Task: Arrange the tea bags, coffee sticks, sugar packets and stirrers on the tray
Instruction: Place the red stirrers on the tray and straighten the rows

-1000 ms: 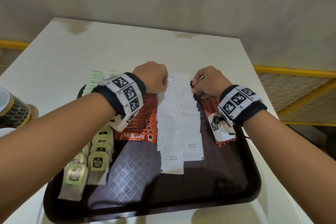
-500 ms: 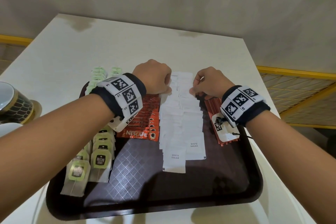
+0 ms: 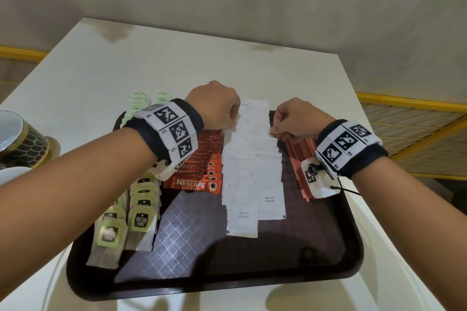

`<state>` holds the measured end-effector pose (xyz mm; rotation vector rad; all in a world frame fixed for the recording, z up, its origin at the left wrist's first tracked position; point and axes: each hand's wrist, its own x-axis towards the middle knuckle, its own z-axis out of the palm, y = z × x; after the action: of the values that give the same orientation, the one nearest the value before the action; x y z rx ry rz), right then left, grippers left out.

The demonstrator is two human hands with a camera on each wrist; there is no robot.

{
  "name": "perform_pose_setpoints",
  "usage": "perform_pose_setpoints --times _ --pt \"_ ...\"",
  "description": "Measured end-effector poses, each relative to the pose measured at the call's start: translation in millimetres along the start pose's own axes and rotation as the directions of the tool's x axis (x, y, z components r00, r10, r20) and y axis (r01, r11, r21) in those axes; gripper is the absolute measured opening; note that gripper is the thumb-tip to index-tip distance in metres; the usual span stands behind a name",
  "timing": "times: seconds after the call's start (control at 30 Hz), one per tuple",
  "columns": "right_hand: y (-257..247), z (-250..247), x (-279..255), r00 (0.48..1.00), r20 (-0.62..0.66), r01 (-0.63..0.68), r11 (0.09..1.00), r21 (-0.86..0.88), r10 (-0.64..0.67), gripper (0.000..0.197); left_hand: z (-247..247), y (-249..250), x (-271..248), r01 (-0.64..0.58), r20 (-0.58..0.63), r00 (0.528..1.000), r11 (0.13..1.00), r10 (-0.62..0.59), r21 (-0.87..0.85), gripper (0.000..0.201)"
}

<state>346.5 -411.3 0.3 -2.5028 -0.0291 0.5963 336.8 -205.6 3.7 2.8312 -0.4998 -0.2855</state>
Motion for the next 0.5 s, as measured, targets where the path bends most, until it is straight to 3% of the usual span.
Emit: perform_pose_setpoints --times 0.17,0.5 --pt "0.4 2.0 2.5 0.999 0.042 -0.003 1.000 0.021 0.002 0.005 -0.2 9.7 -0.3 -0.027 0.135 0.991 0.995 0.014 0.094 0.014" --pt "0.4 -3.1 1.4 0.997 0.056 0.055 0.993 0.100 -0.061 0.007 -2.7 8.1 5.2 -0.020 0.199 0.980 0.999 0.014 0.032 0.009"
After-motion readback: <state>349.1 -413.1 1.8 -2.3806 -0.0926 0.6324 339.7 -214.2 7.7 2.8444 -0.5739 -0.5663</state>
